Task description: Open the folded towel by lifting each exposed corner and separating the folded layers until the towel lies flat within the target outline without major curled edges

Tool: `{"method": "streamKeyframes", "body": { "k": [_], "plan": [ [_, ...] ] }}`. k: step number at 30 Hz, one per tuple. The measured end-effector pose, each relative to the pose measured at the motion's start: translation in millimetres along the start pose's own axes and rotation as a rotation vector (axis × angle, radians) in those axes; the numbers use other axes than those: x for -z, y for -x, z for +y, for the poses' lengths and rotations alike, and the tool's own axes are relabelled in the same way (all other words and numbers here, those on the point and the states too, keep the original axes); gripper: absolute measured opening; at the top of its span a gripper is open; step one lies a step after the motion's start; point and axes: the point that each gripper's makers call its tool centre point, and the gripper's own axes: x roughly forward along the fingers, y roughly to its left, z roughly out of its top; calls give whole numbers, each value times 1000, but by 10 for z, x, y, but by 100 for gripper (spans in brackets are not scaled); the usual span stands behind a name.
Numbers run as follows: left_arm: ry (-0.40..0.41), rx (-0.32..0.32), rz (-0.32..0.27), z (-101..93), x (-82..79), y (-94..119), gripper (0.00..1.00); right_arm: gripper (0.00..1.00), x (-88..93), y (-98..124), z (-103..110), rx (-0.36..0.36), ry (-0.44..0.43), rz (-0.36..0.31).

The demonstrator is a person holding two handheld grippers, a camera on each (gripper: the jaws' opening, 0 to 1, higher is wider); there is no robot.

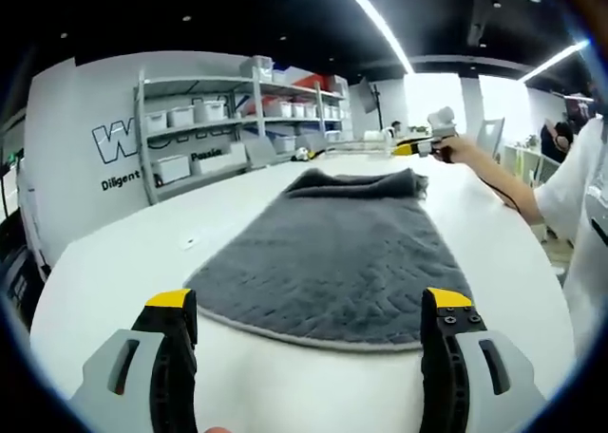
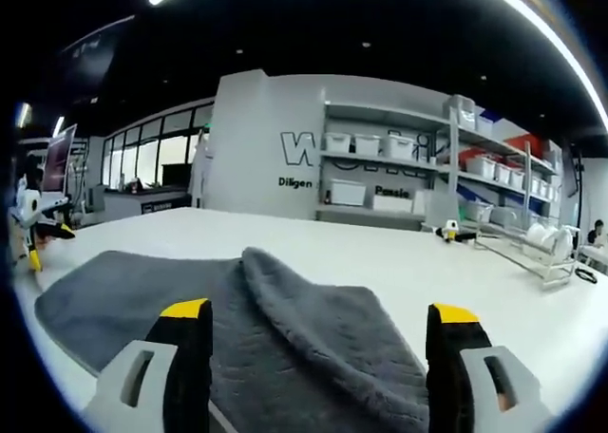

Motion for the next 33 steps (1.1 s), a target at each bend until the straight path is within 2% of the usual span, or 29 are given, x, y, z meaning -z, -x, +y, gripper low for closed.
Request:
{"method": "streamKeyframes", "body": {
  "k": [2,6,12,17,21,26,33],
  "plan": [
    [-12,-23,11,27,21,-11,97,94,1,-10,48,-4,14,2],
    [18,-40,-10,56,-11,-31,97,94,-11,-8,127,-18,32,2],
    [80,-93,-52,204,-53,-12,95,94,-61,15,59,-3,23,-24],
    [107,-138,-43,306,4,-10,94,94,-81,27,24,7,7,-36],
    [165,-163,-39,366,67,-10,91,94,-75,9,17,5,6,-32],
    [242,-240,-39,472,126,-13,91,94,-89,17,31,1,3,-37],
    [269,-267,17,454,272,-90,87,93,-79,2,39,3,8,-40]
  ]
}}
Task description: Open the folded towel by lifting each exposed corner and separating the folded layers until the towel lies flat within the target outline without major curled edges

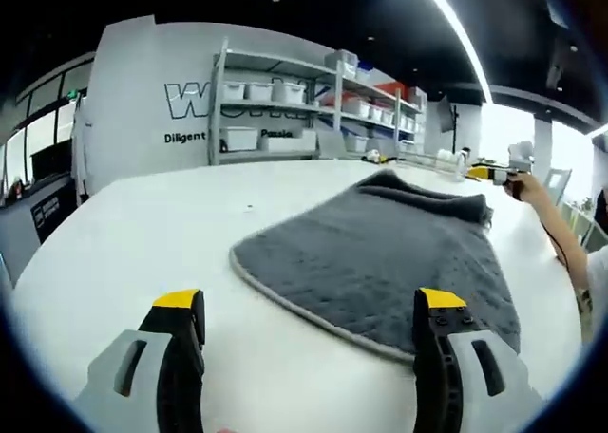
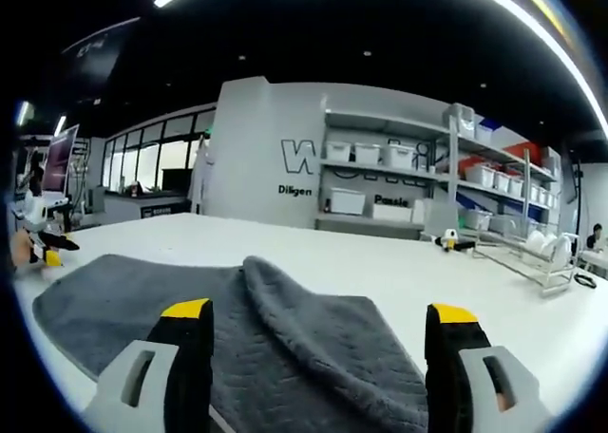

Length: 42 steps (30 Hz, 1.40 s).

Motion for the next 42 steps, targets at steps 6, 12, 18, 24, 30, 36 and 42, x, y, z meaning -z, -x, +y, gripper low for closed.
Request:
{"method": "streamKeyframes", "body": {
  "k": [6,12,18,24,30,36,42],
  "plan": [
    [1,7,-29,-58,-54,11,79,93,49,-48,68,-15,32,16],
    [15,41,-35,-145,-51,-10,69,93,21,-43,66,-12,25,5],
    [42,25,-35,-112,-23,-4,58,93,-1,-48,66,-19,3,-9],
    [94,17,-30,-72,-7,-18,55,93,36,-58,80,-17,6,1],
    [82,0,-4,-50,67,-58,49,93,20,-47,129,-24,9,-3],
    [97,-5,-2,-55,65,-59,44,92,-38,-70,247,-43,15,-17],
    [80,-24,25,-21,149,-98,36,90,-59,-83,311,-57,37,-22]
  ]
}}
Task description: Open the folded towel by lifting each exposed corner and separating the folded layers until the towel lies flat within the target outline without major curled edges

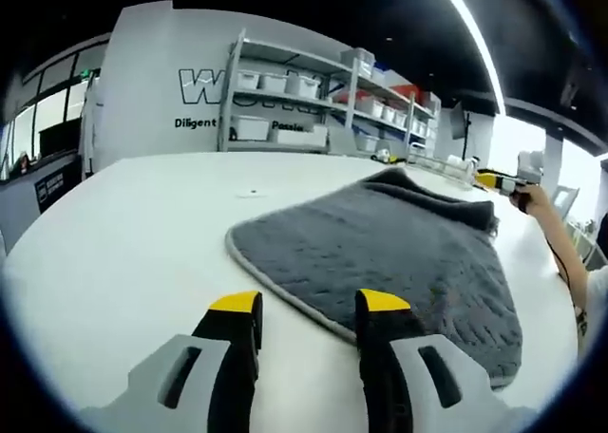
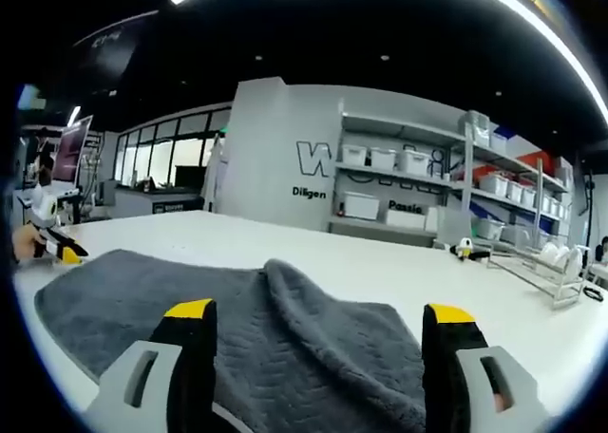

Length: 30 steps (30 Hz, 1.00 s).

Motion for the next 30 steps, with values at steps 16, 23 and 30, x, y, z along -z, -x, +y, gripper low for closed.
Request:
{"method": "streamKeyframes", "body": {
  "k": [16,23,30],
  "plan": [
    [-133,29,16,-180,79,-65,23,89,-38,49,-133,46,-29,-23],
    [-148,39,11,-235,88,-44,17,87,125,-18,-107,58,35,34],
    [-178,72,17,-320,105,-54,6,86,127,-20,-103,58,36,36]
  ]
}}
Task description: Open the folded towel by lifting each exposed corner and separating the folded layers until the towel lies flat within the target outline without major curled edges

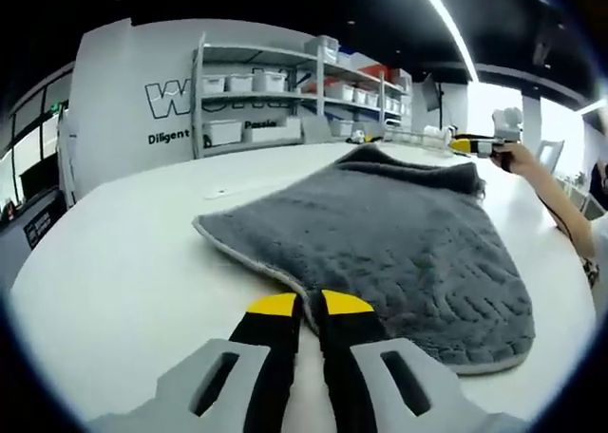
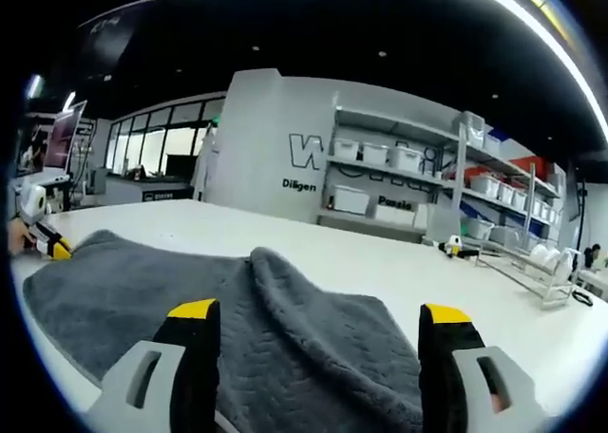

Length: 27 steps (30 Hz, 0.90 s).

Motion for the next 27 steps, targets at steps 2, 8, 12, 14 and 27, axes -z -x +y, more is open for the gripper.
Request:
{"method": "streamKeyframes", "body": {
  "k": [2,8,12,14,27],
  "plan": [
    [-5,-1,0,6,2,0,5,86,-4,-5,-10,2,-2,-1],
    [15,-4,14,56,21,23,5,86,31,-32,22,-6,12,12],
    [25,-13,21,105,26,37,5,86,45,-25,45,-11,11,15],
    [28,-17,26,123,29,44,5,86,43,-26,34,-8,11,15],
    [-19,-73,55,270,56,110,5,85,48,-29,26,-9,7,17]
  ]
}}
